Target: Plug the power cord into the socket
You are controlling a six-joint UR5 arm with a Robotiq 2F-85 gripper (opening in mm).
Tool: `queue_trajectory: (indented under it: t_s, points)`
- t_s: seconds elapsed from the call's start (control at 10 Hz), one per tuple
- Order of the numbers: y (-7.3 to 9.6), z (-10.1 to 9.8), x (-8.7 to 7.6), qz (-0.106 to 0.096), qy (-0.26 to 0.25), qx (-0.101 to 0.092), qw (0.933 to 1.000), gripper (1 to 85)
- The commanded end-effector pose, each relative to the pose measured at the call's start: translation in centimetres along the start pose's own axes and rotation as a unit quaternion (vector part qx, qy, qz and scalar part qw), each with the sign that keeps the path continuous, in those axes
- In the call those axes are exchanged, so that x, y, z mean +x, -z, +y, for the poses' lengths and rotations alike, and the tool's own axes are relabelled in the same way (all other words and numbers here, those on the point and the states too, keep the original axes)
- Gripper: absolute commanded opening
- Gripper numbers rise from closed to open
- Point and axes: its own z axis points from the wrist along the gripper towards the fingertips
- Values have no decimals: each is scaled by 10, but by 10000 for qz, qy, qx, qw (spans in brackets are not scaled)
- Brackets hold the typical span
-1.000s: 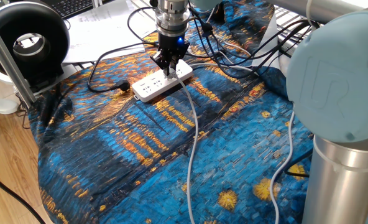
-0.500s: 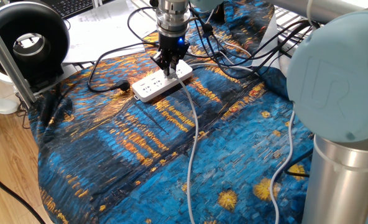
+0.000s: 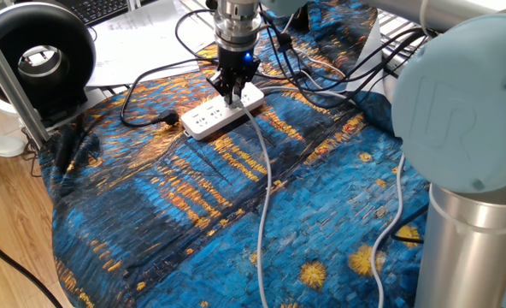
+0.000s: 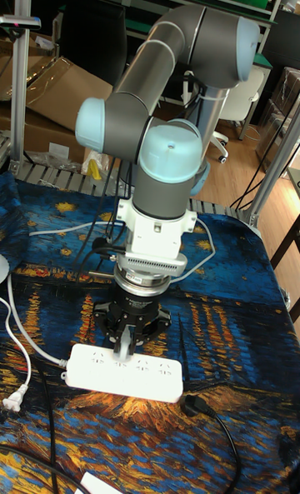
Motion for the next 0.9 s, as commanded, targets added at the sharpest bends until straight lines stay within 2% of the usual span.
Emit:
queue_trajectory:
  t_s: [0.0,0.2,0.4,0.6,0.8]
  points:
    - [-4,0,1,99,-60,-59,9999,13]
    - [-6,-3,4,206,-34,3,9998,13]
    - [-6,-3,10,405,-27,50,9992,13]
    - [-8,-3,8,473,-58,75,9988,13]
    - [-3,-3,8,626,-76,101,9980,13]
